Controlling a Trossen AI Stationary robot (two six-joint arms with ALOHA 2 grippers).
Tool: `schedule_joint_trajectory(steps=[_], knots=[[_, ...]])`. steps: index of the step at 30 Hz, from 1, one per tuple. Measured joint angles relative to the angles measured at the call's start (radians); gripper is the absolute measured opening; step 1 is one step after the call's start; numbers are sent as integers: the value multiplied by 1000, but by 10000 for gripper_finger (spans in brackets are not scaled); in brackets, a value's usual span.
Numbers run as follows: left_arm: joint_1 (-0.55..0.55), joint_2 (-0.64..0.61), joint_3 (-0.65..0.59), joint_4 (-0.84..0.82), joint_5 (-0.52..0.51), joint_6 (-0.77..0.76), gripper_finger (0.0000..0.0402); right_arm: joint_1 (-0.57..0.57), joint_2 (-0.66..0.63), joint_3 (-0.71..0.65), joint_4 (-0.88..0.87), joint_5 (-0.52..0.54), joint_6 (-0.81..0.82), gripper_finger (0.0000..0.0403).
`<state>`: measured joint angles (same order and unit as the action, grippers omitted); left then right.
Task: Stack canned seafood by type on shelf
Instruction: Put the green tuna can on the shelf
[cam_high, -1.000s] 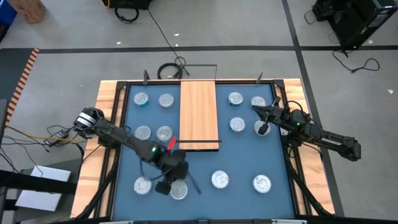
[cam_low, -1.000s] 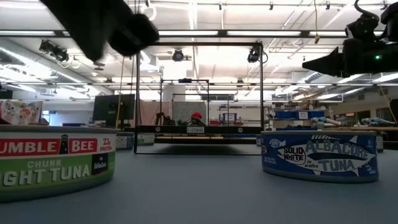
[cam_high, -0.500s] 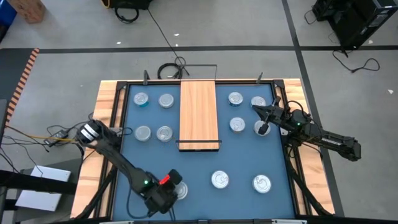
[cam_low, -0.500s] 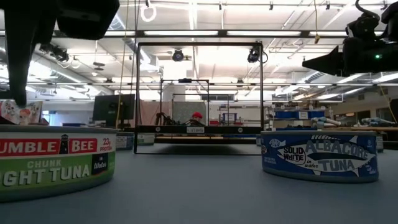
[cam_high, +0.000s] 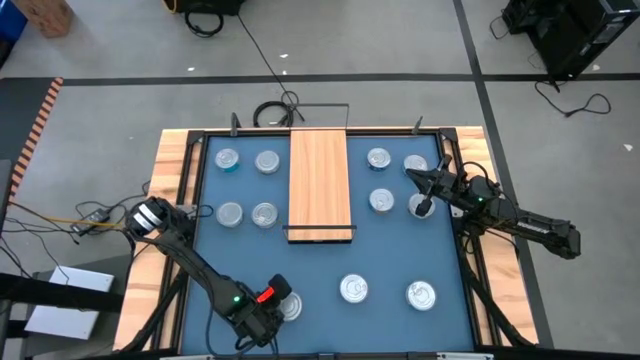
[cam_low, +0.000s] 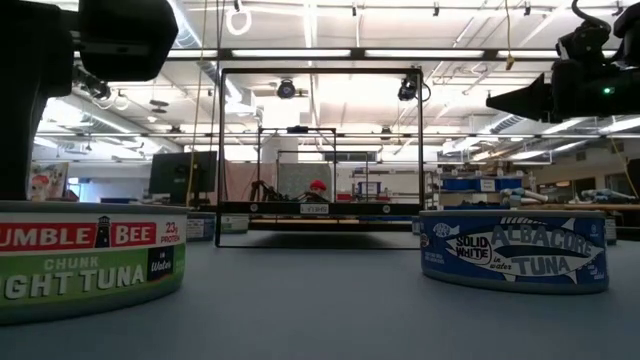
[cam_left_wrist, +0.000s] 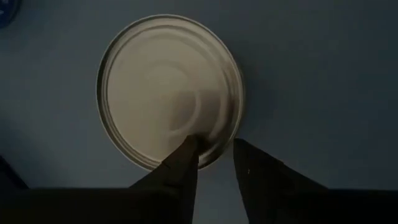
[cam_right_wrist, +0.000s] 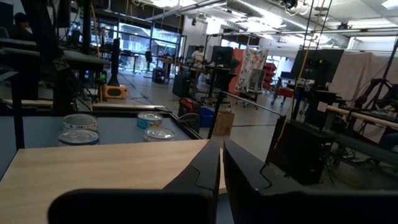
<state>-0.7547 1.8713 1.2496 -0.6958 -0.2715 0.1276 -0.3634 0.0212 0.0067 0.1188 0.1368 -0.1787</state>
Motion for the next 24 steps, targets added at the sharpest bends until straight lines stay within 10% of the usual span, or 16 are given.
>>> schedule_joint_trajectory(steps=[11, 24], knots=[[3, 0, -10, -3, 5, -9, 9, 0, 0, 0, 2, 0, 0, 30], [125, -75, 41, -48, 202, -177, 1, 0, 0, 0, 12, 0, 0, 31]])
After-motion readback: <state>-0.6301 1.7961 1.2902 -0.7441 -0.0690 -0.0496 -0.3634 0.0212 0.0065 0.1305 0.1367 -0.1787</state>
